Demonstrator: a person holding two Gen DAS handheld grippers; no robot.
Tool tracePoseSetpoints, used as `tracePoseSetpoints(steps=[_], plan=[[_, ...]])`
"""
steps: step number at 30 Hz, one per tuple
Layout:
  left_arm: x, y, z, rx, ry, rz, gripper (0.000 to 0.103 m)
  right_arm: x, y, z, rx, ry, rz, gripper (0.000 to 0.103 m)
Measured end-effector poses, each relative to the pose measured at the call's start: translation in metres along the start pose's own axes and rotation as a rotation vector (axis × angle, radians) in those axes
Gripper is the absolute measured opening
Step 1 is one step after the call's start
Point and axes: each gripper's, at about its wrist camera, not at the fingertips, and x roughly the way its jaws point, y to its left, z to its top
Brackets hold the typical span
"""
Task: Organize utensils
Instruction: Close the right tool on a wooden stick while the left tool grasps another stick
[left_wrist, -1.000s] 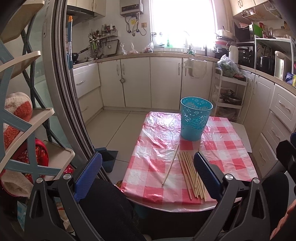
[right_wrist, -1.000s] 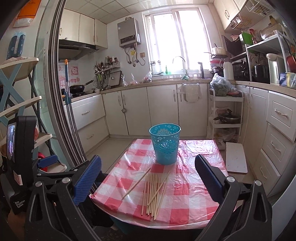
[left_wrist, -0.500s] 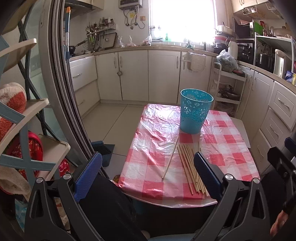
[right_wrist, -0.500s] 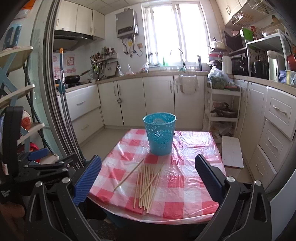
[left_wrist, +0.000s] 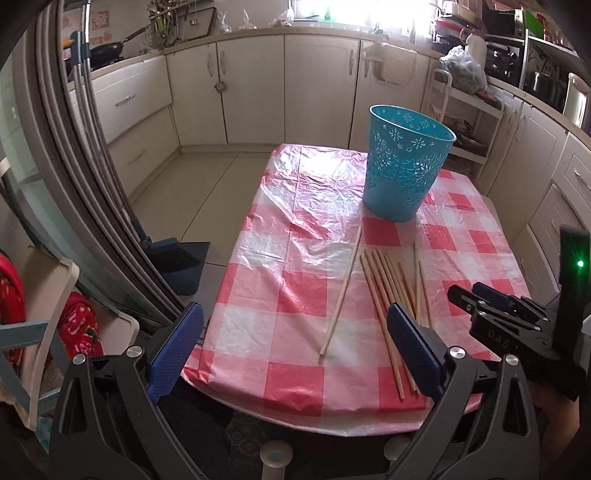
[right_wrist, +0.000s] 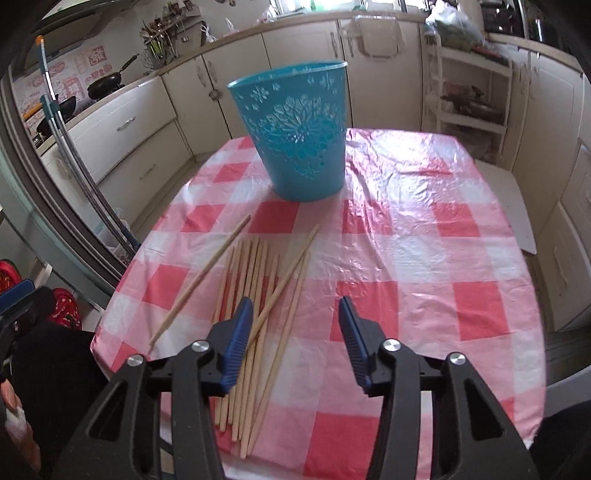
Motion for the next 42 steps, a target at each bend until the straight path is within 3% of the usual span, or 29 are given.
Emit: tracePoseSetpoints(steps=[4,12,15,17,20,28,35,37,39,42], plan=[[0.037,-0.014,0.019,0.053,0.040,0.010,0.095,0.025,0.003,0.015,0.019,0.035,0.030,0.037],[0.118,-0.042,0.050,0.114,0.161,-0.030,0.087,0.070,-0.002,0.051,-0.019,0.116,-0.022,0.034],[0.138,-0.053,0.054,0.138,0.187,-0.035,0.085,0.082,0.002,0.057,-0.083,0.135,-0.039,0.024],[0.150,-0.059,0.055,0.149,0.206,-0.033,0.083,0.086,0.005,0.060,-0.121,0.144,-0.037,0.010],[0.168,-0.064,0.054,0.154,0.239,-0.037,0.079,0.087,0.006,0.064,-0.151,0.149,-0.013,0.006],[0.189,-0.065,0.053,0.146,0.270,-0.068,0.068,0.056,-0.014,0.066,-0.120,0.115,0.067,0.006],[0.196,-0.067,0.062,0.149,0.285,-0.089,0.059,0.053,-0.042,0.060,-0.085,0.142,0.010,0.006],[0.198,-0.071,0.064,0.164,0.295,-0.091,0.047,0.057,-0.040,0.058,-0.100,0.157,-0.016,0.006],[0.199,-0.075,0.064,0.178,0.293,-0.094,0.043,0.054,-0.039,0.055,-0.116,0.163,-0.018,0.009],[0.199,-0.076,0.068,0.185,0.299,-0.110,0.028,0.045,-0.036,0.050,-0.151,0.148,-0.029,0.027]])
